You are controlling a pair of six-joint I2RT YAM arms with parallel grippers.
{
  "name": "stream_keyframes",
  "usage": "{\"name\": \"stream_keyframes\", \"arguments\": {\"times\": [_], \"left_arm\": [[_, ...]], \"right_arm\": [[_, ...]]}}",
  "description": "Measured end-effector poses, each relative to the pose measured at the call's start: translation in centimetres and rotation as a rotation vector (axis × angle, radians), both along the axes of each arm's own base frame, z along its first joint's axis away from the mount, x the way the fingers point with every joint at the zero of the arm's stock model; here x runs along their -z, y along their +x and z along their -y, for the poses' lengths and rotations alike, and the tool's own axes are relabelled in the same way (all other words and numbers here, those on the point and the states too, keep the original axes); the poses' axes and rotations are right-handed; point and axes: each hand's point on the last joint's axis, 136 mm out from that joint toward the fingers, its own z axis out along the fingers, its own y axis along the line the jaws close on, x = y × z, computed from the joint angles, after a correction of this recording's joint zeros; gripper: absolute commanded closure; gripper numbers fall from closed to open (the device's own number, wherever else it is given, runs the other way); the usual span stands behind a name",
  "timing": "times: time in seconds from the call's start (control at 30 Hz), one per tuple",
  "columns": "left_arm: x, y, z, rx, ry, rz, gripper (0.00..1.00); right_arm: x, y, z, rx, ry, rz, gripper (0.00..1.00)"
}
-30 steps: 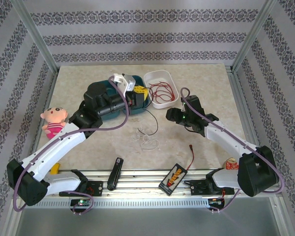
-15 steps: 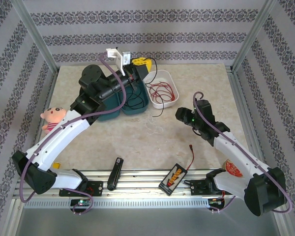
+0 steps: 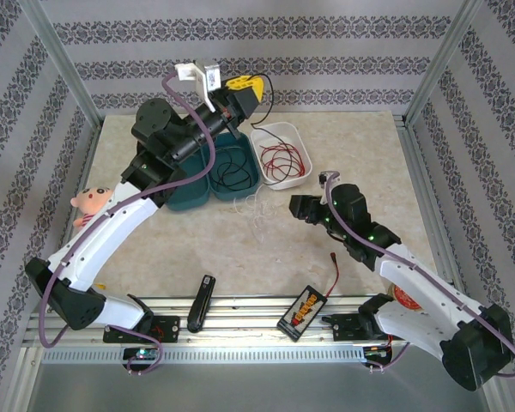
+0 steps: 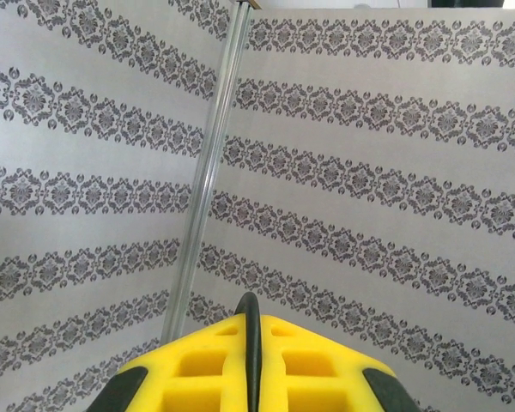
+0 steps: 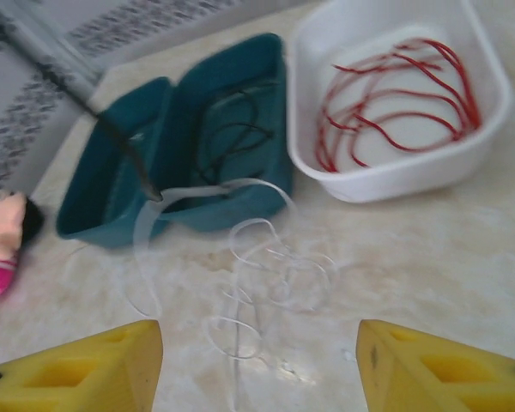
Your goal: Untangle the cables
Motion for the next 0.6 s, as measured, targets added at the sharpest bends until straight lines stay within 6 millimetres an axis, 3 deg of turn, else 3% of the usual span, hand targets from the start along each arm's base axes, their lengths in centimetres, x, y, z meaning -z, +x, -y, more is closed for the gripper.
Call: {"name": "stream_keyframes", "arguments": {"times": [0.3,0.5,0.6], "left_arm": [[0.9,1.8,0.0,-0.024,0.004,-0.05,1.0],[0.9,3.1,-1.7,-0.088,-0.003,-0.057,1.0],[1.3,4.7,-3.7,-0.15,0.0,-0.072,1.0]], "right_arm": [[-0.6,0.4,-0.1,-0.008,-0.03,0.053,0.33],[0.7,1.1,0.2,0.026,-0.064,0.027,0.33],[1.8,1.4,0.4,0.043,-0.085,0.0,0.27]]}}
